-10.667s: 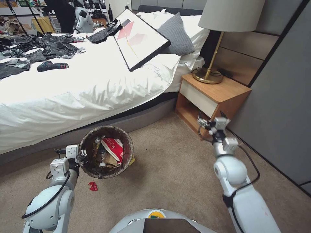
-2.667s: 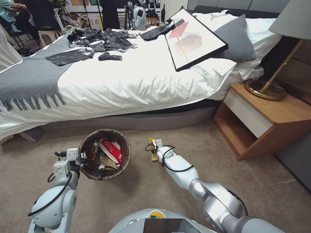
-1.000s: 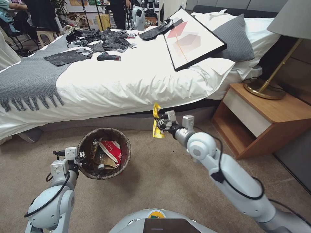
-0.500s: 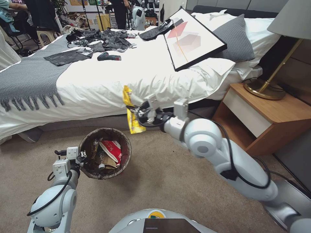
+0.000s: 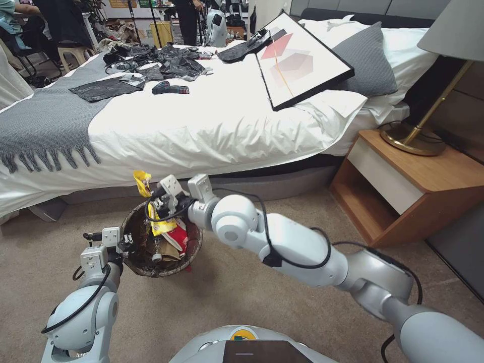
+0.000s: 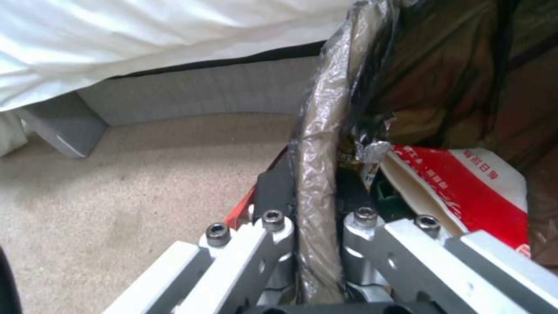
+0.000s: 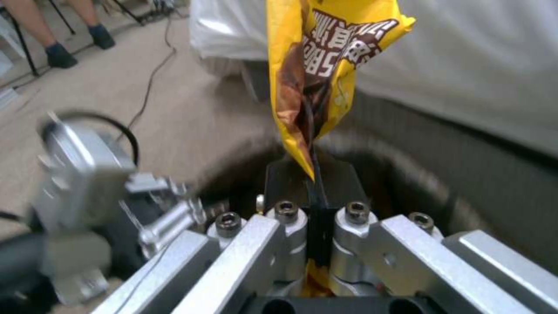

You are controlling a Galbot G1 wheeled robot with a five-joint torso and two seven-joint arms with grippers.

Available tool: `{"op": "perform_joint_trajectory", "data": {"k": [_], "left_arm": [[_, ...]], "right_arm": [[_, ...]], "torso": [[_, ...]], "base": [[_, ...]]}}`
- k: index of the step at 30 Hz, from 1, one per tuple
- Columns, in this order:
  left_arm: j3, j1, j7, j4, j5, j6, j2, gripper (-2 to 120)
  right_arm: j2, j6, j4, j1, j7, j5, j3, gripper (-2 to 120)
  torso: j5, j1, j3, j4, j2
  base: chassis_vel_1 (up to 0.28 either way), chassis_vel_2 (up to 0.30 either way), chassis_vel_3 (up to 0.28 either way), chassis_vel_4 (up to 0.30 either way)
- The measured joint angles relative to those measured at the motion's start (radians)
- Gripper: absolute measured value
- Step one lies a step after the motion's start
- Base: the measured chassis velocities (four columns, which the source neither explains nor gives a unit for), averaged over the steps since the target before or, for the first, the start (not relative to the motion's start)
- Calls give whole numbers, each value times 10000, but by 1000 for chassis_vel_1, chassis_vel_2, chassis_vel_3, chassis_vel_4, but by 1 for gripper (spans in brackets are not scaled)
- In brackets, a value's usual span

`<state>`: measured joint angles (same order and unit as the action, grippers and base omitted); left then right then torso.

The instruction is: Pick up the trash bin, then pick up the garbage from the floor and place it into the trash bin.

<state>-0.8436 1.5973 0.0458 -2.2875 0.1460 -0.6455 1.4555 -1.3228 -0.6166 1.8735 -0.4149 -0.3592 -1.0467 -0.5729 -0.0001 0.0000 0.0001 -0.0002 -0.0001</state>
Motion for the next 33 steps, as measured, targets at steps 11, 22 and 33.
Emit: {"op": "perform_joint_trajectory", "data": {"k": [11, 22, 33], "left_arm": [[-17, -35, -8, 66, 27, -7, 27, 4], [-81, -17, -12, 93, 81, 10, 35, 4], [-74, -8, -13, 148, 96, 45, 69, 4]], "right_arm": [[-207, 341, -1089, -884, 565, 1030, -119, 0], [-706, 1174, -3248, -1079, 1293, 1955, -308, 0], [-906, 1319, -3586, -1054, 1291, 1998, -297, 14]], "torso": [[0, 0, -1, 1, 0], [1, 0, -1, 2, 0], [1, 0, -1, 3, 0]], "base": [[0, 0, 0, 0], [0, 0, 0, 0], [0, 0, 0, 0]]}}
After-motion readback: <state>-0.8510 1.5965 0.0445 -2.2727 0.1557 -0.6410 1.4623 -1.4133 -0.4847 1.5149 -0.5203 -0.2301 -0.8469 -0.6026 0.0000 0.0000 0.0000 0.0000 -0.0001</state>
